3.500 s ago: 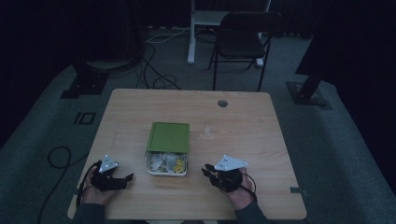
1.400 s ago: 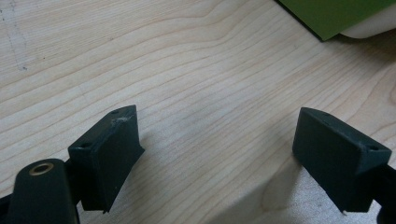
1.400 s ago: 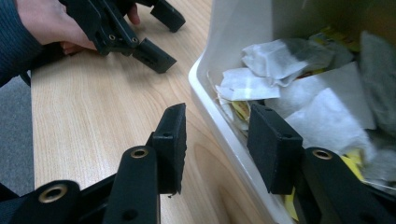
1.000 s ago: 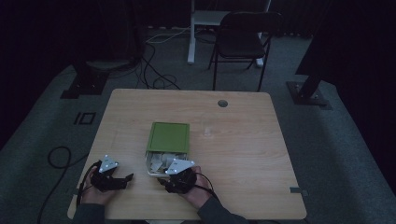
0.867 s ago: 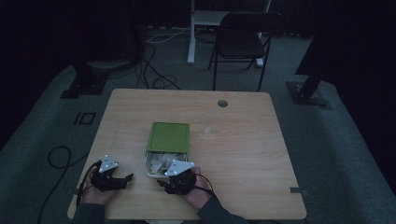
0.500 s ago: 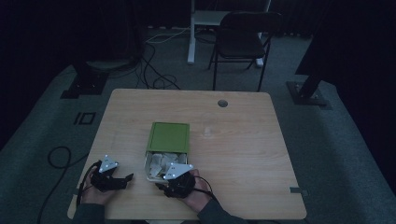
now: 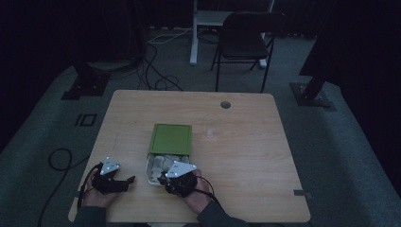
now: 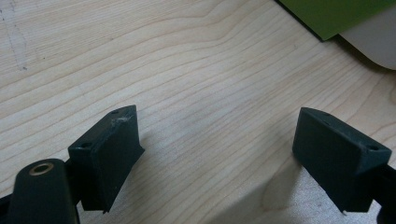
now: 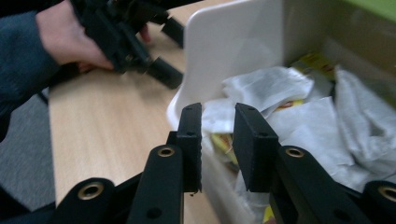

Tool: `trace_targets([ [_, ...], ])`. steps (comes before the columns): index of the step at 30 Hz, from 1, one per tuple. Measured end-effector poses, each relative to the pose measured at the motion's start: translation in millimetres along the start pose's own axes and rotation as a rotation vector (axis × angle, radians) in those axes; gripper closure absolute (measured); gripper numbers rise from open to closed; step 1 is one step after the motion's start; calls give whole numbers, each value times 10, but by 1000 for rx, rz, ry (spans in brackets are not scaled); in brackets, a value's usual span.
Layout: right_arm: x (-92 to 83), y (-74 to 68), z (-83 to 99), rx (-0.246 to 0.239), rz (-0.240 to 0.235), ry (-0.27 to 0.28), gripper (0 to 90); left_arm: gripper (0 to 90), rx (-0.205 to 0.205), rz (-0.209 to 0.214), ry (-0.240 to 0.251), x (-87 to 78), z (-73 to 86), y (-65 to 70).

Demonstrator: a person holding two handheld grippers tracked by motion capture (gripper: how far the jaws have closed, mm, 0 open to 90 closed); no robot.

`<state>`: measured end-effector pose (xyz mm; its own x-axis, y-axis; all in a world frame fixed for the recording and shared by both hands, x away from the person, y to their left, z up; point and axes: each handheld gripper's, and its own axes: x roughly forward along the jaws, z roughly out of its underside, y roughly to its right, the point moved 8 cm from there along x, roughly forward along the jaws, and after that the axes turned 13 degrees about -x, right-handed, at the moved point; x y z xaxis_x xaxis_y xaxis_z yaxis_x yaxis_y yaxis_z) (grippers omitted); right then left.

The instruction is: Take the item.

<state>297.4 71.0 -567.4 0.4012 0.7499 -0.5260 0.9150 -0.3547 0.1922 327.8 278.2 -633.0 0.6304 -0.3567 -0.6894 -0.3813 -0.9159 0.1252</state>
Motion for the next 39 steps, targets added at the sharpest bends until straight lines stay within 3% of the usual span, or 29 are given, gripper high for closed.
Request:
trace_targets([
  [7,49,59,-66,-2,63,-8,768,157,-1,0,1,1,-1,1],
  [12,110,65,-81,2,80,-14,769,157,-1,1,1,1,-1,1],
  [21,256,84,-88,-48,134,-78,671,157,-2,1,1,1,-1,1],
  [23,285,90,-84,-51,150,-94,692,157,-1,1,1,1,-1,1],
  [29,297,144,-72,-30,184,-113,887,157,-3,0,2,2,-1,2],
  [39,101,193,-144,-5,181,-40,900,157,-2,1,1,1,-1,1],
])
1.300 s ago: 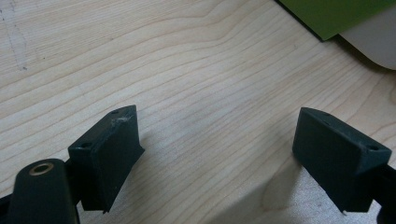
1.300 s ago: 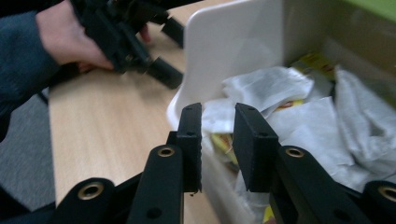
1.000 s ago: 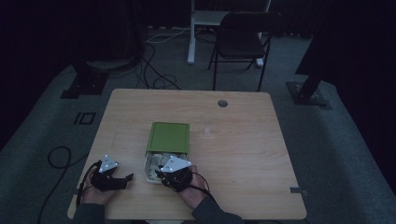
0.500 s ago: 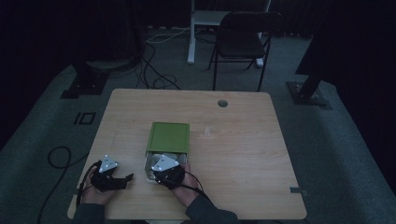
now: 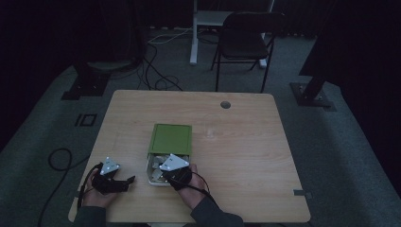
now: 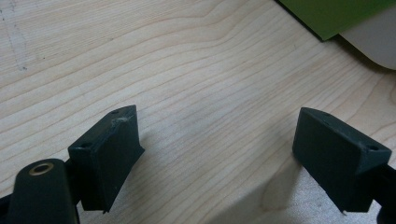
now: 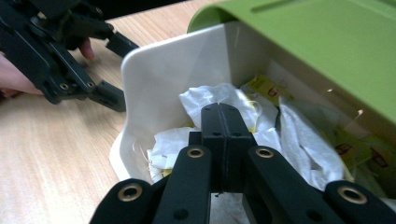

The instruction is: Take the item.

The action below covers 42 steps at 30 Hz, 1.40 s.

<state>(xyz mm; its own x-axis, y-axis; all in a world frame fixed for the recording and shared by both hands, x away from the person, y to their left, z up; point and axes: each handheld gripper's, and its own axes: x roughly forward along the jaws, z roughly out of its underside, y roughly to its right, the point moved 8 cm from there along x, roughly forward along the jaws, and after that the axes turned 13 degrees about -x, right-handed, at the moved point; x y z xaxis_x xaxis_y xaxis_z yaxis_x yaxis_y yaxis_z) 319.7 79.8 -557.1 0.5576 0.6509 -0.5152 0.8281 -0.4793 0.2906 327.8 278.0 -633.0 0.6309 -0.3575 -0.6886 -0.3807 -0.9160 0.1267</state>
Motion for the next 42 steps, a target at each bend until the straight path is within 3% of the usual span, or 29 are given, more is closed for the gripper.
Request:
trace_targets([
  [11,-238,120,-93,39,-38,57,900,157,0,0,-1,0,0,0],
  [27,-584,199,-243,-45,-53,100,900,157,-1,0,0,0,0,0],
  [42,-804,343,-359,-55,-35,136,900,157,-2,0,1,1,-1,1],
])
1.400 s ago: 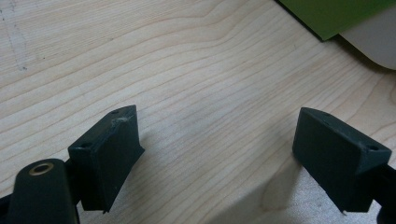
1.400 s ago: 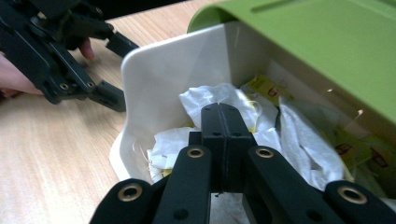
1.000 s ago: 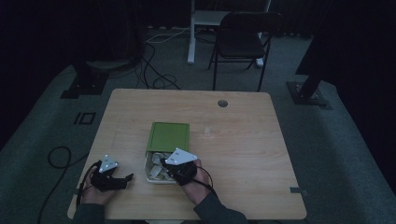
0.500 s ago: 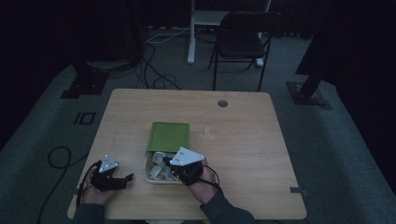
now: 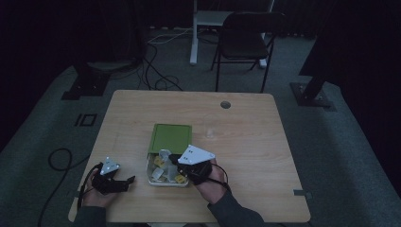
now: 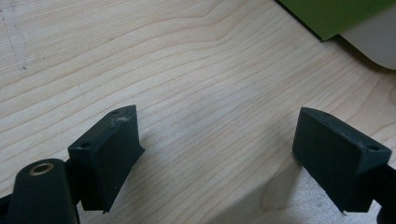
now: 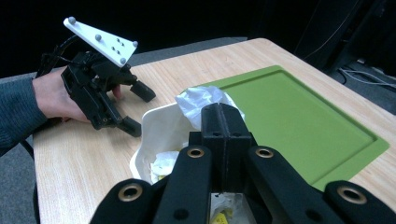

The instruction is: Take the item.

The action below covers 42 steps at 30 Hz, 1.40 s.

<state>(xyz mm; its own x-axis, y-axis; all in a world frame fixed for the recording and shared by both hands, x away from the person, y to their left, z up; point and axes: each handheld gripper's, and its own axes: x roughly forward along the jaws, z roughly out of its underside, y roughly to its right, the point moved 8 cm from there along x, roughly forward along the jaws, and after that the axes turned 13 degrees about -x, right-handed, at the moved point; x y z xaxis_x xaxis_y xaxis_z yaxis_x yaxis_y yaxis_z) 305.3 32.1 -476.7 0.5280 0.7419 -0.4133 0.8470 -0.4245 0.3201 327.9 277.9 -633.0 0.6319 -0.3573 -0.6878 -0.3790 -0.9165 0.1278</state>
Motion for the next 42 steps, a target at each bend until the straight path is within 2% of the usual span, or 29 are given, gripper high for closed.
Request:
trace_targets([
  [8,-81,70,-47,3,13,12,900,156,0,0,0,0,0,0],
  [18,-137,249,-40,3,52,6,900,157,2,0,-1,-1,-1,-2],
  [33,-257,612,-1,10,137,-8,900,157,2,0,-1,-1,-1,-2],
  [42,-278,741,31,12,165,-19,900,157,2,0,-1,-1,0,-2],
])
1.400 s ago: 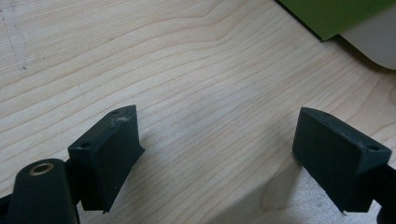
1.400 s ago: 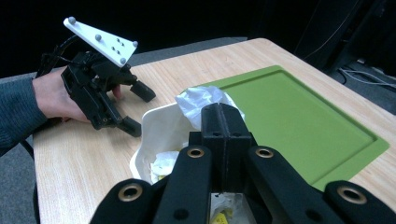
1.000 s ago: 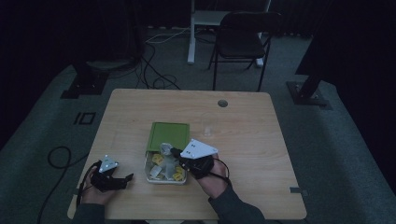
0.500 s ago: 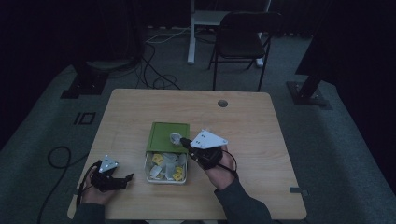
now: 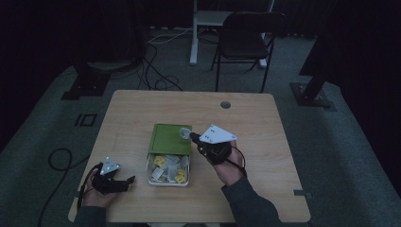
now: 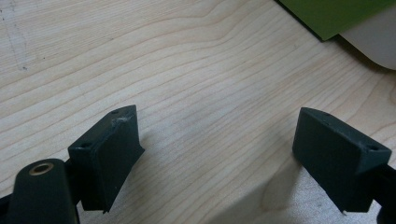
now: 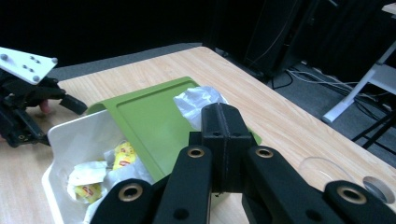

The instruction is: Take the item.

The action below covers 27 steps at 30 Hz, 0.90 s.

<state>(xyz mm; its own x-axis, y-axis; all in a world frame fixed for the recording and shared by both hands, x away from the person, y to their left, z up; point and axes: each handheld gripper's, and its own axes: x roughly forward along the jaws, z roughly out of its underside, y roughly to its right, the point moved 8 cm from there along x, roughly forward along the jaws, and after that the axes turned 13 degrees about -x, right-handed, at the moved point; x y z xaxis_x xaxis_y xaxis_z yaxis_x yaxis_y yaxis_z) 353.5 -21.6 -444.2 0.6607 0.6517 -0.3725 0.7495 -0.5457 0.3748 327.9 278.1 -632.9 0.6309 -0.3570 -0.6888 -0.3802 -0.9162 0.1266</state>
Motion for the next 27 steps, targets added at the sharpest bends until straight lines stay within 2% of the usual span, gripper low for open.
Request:
trace_targets([
  [27,41,485,213,43,101,-39,900,157,0,0,1,1,-1,0],
])
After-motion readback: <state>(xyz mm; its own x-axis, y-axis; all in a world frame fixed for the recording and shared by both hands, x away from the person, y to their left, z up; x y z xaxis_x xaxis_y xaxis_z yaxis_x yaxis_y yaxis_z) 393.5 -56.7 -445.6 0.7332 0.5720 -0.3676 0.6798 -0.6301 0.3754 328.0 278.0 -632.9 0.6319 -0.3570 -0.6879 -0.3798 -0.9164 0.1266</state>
